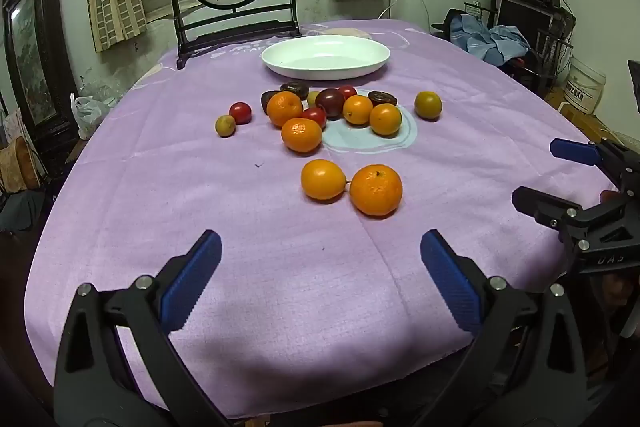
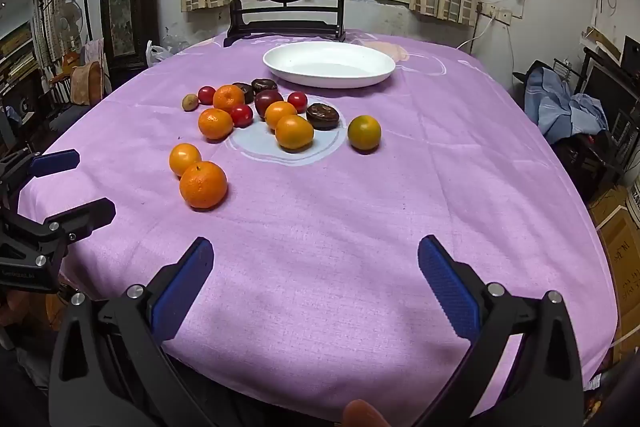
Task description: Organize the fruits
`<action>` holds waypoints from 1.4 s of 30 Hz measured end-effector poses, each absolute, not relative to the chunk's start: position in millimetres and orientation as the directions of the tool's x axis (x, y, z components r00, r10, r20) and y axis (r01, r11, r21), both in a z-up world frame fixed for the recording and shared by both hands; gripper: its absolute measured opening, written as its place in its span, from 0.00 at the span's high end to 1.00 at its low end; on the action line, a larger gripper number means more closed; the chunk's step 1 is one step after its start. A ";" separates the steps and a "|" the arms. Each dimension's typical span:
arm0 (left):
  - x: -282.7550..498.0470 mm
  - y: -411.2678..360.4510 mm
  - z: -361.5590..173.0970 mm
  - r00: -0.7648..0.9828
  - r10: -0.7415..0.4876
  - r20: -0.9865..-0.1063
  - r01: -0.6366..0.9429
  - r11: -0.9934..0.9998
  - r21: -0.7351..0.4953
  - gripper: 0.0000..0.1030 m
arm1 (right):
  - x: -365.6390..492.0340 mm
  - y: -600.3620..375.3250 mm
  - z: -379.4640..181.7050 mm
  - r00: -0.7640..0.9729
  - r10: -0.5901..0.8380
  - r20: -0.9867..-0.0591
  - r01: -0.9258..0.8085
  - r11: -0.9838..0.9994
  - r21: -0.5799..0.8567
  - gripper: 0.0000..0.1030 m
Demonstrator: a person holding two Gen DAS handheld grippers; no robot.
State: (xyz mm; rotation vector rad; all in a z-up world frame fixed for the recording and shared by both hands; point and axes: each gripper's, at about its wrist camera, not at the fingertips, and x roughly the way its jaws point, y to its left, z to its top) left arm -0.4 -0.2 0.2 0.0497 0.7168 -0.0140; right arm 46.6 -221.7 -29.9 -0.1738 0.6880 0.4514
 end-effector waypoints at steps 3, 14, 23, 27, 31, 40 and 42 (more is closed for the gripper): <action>-0.2 0.8 0.1 0.752 0.007 -0.660 0.025 0.999 0.040 0.02 | 46.7 -221.4 -30.1 0.681 0.342 -0.647 -0.456 0.890 -0.009 0.01; 2.2 -1.3 -2.1 0.744 0.008 -0.669 0.020 0.999 0.034 0.02 | 47.1 -220.6 -30.8 0.680 0.337 -0.651 -0.456 0.890 -0.016 0.01; 0.5 2.9 -2.8 0.751 0.016 -0.660 0.014 0.999 0.040 0.02 | 49.6 -216.5 -32.0 0.677 0.335 -0.655 -0.460 0.888 -0.021 0.01; 1.1 3.0 -3.6 0.748 0.016 -0.663 0.015 0.999 0.041 0.02 | 48.2 -216.3 -32.7 0.677 0.335 -0.655 -0.461 0.887 -0.023 0.01; 1.2 2.8 -4.2 0.748 0.017 -0.663 0.014 0.999 0.041 0.02 | 47.5 -216.6 -31.5 0.677 0.333 -0.656 -0.461 0.887 -0.026 0.01; 2.0 4.6 -5.1 0.746 0.016 -0.666 0.012 0.999 0.038 0.02 | 46.7 -216.9 -31.3 0.675 0.332 -0.659 -0.463 0.886 -0.029 0.01; 2.0 4.5 -5.4 0.746 0.017 -0.666 0.012 0.999 0.039 0.02 | 46.7 -216.4 -31.4 0.676 0.331 -0.659 -0.463 0.886 -0.030 0.01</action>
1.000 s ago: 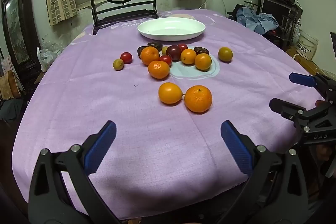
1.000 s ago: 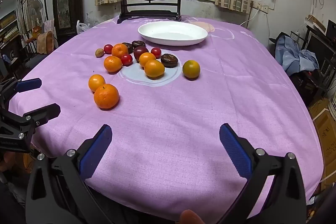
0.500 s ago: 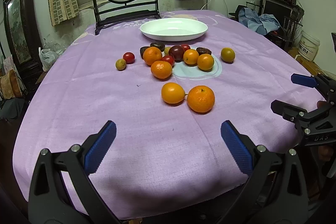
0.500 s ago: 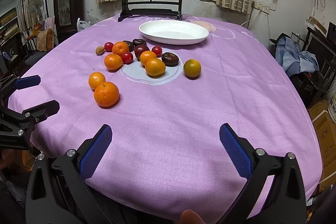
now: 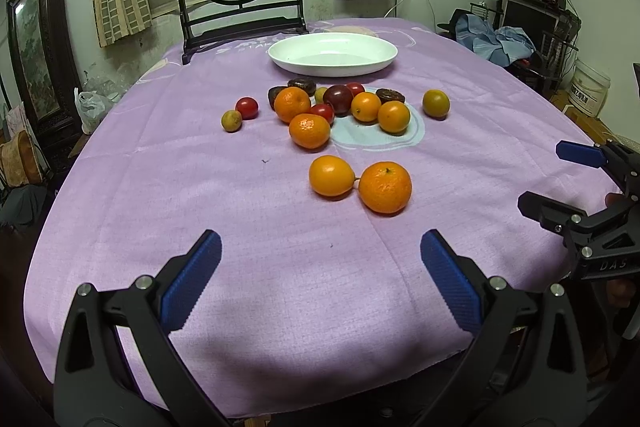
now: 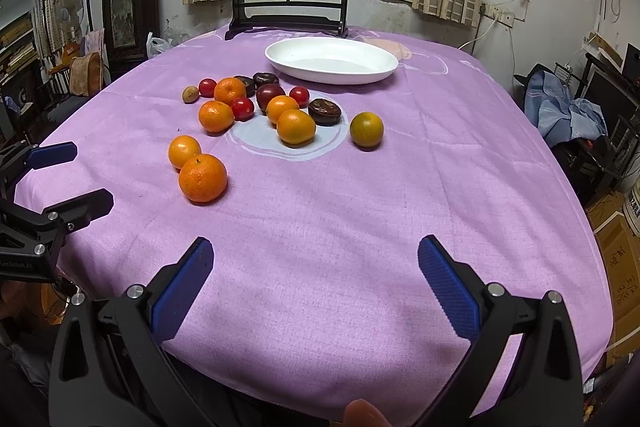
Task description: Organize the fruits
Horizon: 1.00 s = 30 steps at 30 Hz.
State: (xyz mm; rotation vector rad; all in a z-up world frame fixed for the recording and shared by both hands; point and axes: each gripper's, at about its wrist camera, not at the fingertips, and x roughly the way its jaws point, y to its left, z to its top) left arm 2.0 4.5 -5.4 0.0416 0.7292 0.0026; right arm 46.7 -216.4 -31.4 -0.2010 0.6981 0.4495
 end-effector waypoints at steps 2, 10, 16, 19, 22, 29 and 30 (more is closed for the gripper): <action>2.0 4.7 -5.4 0.746 0.016 -0.666 0.012 0.999 0.038 0.02 | 46.9 -216.4 -31.2 0.675 0.331 -0.659 -0.463 0.886 -0.030 0.01; 2.2 5.0 -5.2 0.746 0.016 -0.666 0.012 0.999 0.037 0.02 | 47.4 -216.0 -31.8 0.674 0.328 -0.663 -0.463 0.886 -0.032 0.01; 2.2 4.9 -5.0 0.746 0.016 -0.666 0.012 0.999 0.039 0.02 | 46.5 -215.5 -31.9 0.676 0.326 -0.661 -0.462 0.886 -0.037 0.01; 2.2 4.9 -4.8 0.746 0.016 -0.666 0.013 0.999 0.038 0.02 | 46.7 -216.1 -31.8 0.676 0.325 -0.662 -0.460 0.887 -0.035 0.01; 2.2 4.9 -4.8 0.745 0.016 -0.666 0.013 0.999 0.038 0.02 | 46.9 -216.4 -31.9 0.675 0.324 -0.663 -0.460 0.887 -0.035 0.01; 2.6 6.0 -6.0 0.745 0.017 -0.667 0.012 0.999 0.039 0.02 | 47.0 -216.6 -32.0 0.675 0.326 -0.662 -0.463 0.886 -0.036 0.01; 2.7 6.0 -6.0 0.744 0.017 -0.668 0.012 0.999 0.039 0.02 | 46.9 -216.2 -31.9 0.675 0.325 -0.662 -0.463 0.886 -0.036 0.01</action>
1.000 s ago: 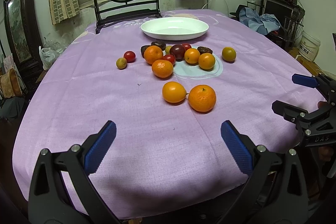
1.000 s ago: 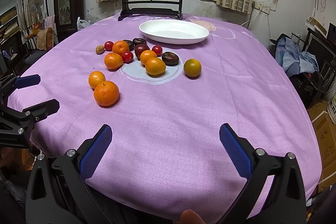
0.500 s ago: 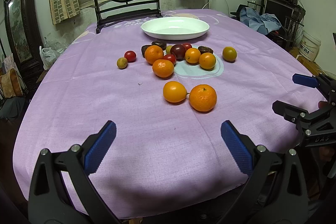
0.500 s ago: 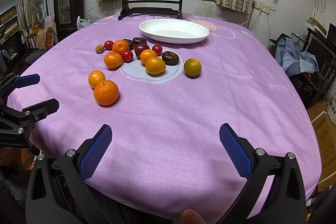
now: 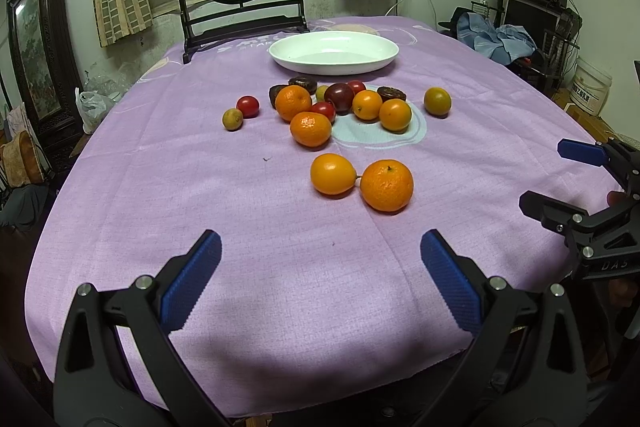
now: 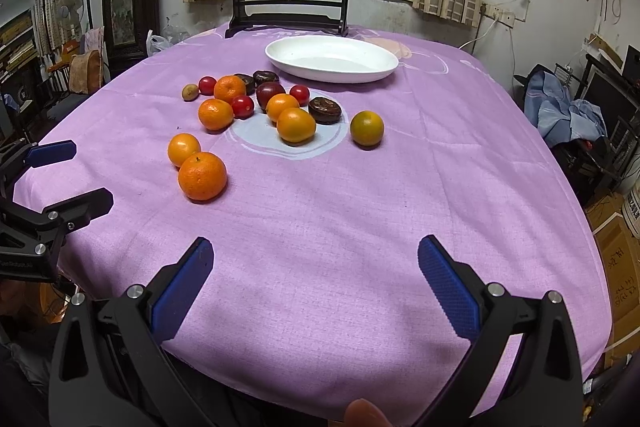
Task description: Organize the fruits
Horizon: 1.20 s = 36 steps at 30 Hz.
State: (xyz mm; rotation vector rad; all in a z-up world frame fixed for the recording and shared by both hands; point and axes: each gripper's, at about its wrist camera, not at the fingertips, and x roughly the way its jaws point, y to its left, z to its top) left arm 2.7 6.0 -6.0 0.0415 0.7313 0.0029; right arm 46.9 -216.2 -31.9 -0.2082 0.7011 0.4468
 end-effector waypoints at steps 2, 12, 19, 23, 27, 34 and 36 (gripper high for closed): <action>2.9 6.3 -6.5 0.744 0.018 -0.668 0.011 0.999 0.039 0.02 | 46.7 -215.8 -31.8 0.676 0.323 -0.662 -0.462 0.886 -0.039 0.01; 2.1 8.9 -9.5 0.740 0.019 -0.672 0.010 0.999 0.038 0.02 | 45.4 -216.2 -30.4 0.680 0.348 -0.645 -0.469 0.883 -0.019 0.01; 3.9 12.7 -15.0 0.730 0.022 -0.683 0.003 0.999 0.036 0.02 | 45.5 -214.3 -33.4 0.627 0.457 -0.631 -0.535 0.841 0.077 0.01; 5.1 19.5 -17.1 0.726 0.029 -0.687 -0.007 0.999 0.034 0.02 | 46.7 -206.2 -42.6 0.586 0.497 -0.641 -0.576 0.811 0.103 0.01; 8.5 34.4 -20.8 0.715 0.041 -0.697 -0.039 0.999 0.019 0.02 | 53.1 -197.2 -47.5 0.557 0.533 -0.637 -0.598 0.789 0.137 0.01; 11.8 58.0 -25.9 0.710 0.054 -0.702 -0.076 0.997 -0.001 0.02 | 78.5 -171.1 -49.2 0.458 0.623 -0.635 -0.625 0.733 0.268 0.01; 12.0 63.2 -27.2 0.711 0.055 -0.701 -0.080 0.997 -0.004 0.02 | 83.7 -160.0 -47.9 0.424 0.647 -0.634 -0.646 0.707 0.288 0.01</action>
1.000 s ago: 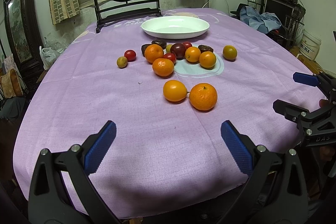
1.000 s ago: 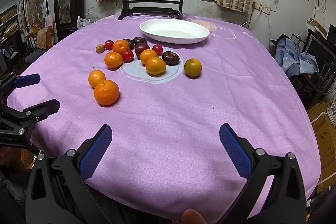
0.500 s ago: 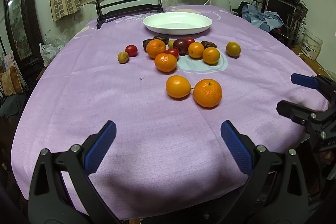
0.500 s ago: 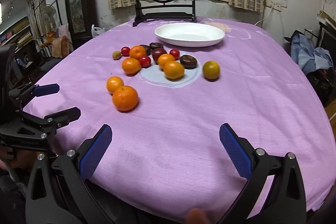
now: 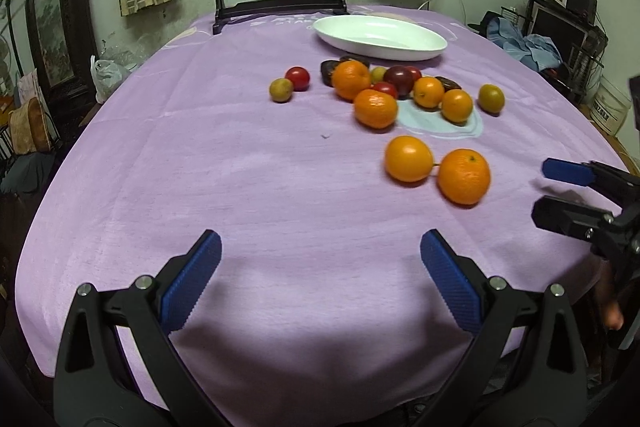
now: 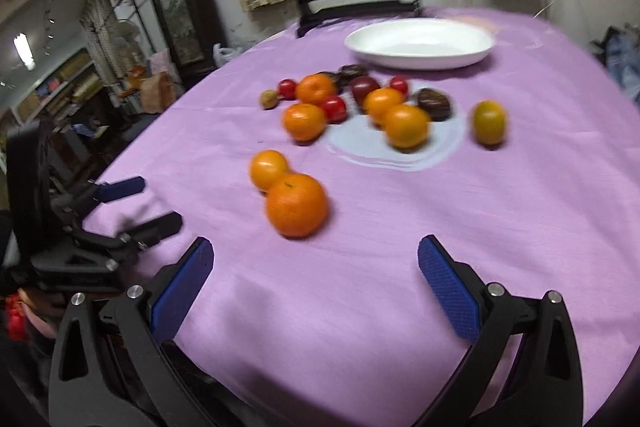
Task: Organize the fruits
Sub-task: 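Grasp a tangerine with the right tool while the left tool grasps an orange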
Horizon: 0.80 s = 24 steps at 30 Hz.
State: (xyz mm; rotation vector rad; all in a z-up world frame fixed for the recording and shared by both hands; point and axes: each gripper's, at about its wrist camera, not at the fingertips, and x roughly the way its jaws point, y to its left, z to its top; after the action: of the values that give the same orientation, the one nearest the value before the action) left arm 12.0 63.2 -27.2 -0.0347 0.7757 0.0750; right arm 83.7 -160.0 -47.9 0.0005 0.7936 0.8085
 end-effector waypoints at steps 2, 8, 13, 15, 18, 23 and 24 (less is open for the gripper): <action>12.1 68.2 -28.5 0.713 0.054 -0.699 -0.082 0.997 -0.006 0.02 | 88.4 -144.6 -46.4 0.460 0.596 -0.658 -0.649 0.731 0.208 0.07; 18.9 76.6 -29.3 0.725 0.054 -0.687 -0.076 0.997 -0.001 0.02 | 102.3 -112.6 -56.8 0.412 0.524 -0.746 -0.701 0.705 0.108 0.28; 30.5 80.6 -28.3 0.721 0.021 -0.693 -0.053 0.998 -0.025 0.02 | 105.0 -101.4 -67.2 0.398 0.488 -0.777 -0.734 0.677 0.050 0.55; 36.0 80.3 -28.8 0.716 0.010 -0.698 -0.043 0.999 -0.029 0.02 | 106.6 -106.8 -67.1 0.395 0.502 -0.770 -0.733 0.677 0.066 0.57; 46.7 74.6 -28.8 0.703 -0.031 -0.710 -0.004 0.999 -0.048 0.03 | 112.3 -127.7 -62.6 0.383 0.568 -0.728 -0.710 0.686 0.161 0.57; 72.8 49.4 -25.7 0.686 -0.130 -0.716 0.103 0.991 -0.081 0.16 | 123.4 -166.4 -60.1 0.442 0.574 -0.689 -0.623 0.750 0.225 0.57; 80.8 43.7 -26.9 0.675 -0.143 -0.724 0.118 0.989 -0.085 0.19 | 126.8 -175.6 -62.3 0.434 0.581 -0.689 -0.599 0.757 0.262 0.57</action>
State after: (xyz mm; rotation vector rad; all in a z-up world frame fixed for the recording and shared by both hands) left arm 80.8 43.7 -26.9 -0.0326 0.8169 -0.1465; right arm 126.8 -175.6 -62.3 -0.0234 0.8481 0.7351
